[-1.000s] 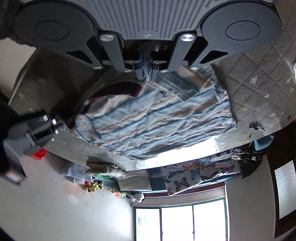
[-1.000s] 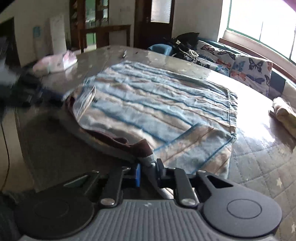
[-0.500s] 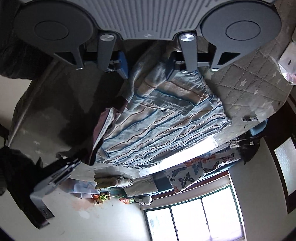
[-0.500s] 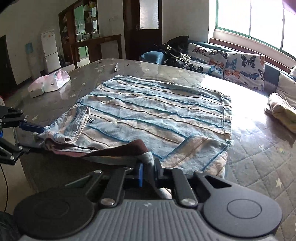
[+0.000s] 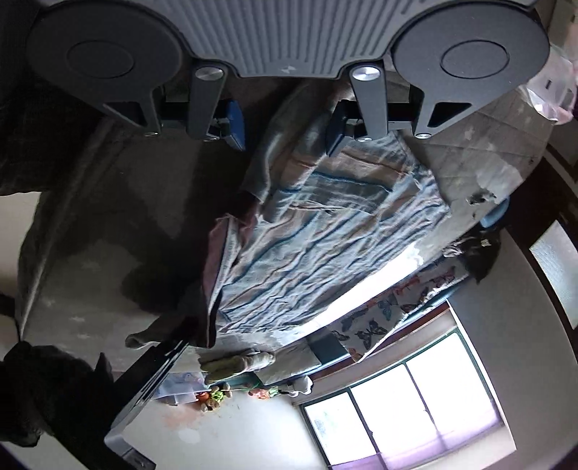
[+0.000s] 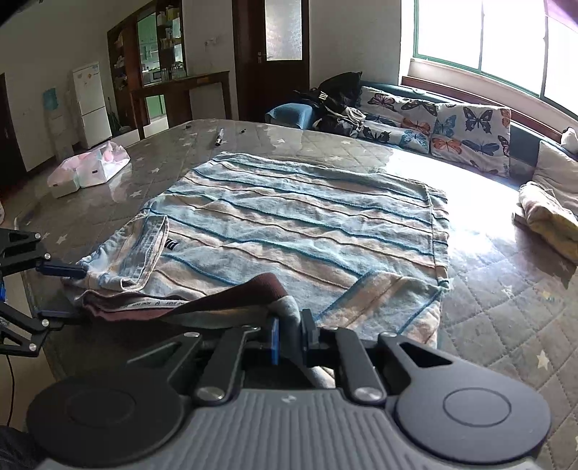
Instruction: Fold towel
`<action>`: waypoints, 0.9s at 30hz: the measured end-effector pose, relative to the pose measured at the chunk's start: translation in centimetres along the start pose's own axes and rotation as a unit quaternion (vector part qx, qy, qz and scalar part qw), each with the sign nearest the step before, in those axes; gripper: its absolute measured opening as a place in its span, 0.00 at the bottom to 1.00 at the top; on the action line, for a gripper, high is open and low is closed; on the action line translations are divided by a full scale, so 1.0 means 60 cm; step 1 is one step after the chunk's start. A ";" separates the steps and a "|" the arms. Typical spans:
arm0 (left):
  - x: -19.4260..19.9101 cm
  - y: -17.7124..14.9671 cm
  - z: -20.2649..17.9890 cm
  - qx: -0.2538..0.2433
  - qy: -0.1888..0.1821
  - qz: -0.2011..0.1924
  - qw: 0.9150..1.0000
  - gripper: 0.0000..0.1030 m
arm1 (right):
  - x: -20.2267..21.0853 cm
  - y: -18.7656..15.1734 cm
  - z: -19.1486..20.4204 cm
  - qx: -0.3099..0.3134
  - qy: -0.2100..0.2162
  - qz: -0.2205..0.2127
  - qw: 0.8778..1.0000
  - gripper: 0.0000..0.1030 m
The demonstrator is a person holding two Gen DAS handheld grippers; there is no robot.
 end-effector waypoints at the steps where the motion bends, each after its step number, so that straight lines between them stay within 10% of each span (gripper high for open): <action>1: -0.001 -0.001 0.002 -0.001 0.002 0.001 1.000 0.46 | 0.000 0.000 0.000 -0.001 0.000 -0.001 1.000 0.10; 6: 0.007 0.001 0.023 0.022 -0.003 0.001 1.000 0.09 | 0.001 -0.006 -0.001 -0.002 0.000 -0.006 1.000 0.09; 27: 0.105 0.071 0.099 0.094 -0.034 -0.029 0.995 0.06 | 0.141 0.007 0.054 0.017 0.041 -0.042 0.998 0.04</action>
Point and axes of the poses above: each gripper's, at about its wrist camera, not at the fingertips, and x roughly against the way its jaws point, z to its left, y to its top, the point moved 9 cm from there along -x, roughly the way its jaws point, and after that the axes turned 3 degrees about -z, right-handed, at the moved point
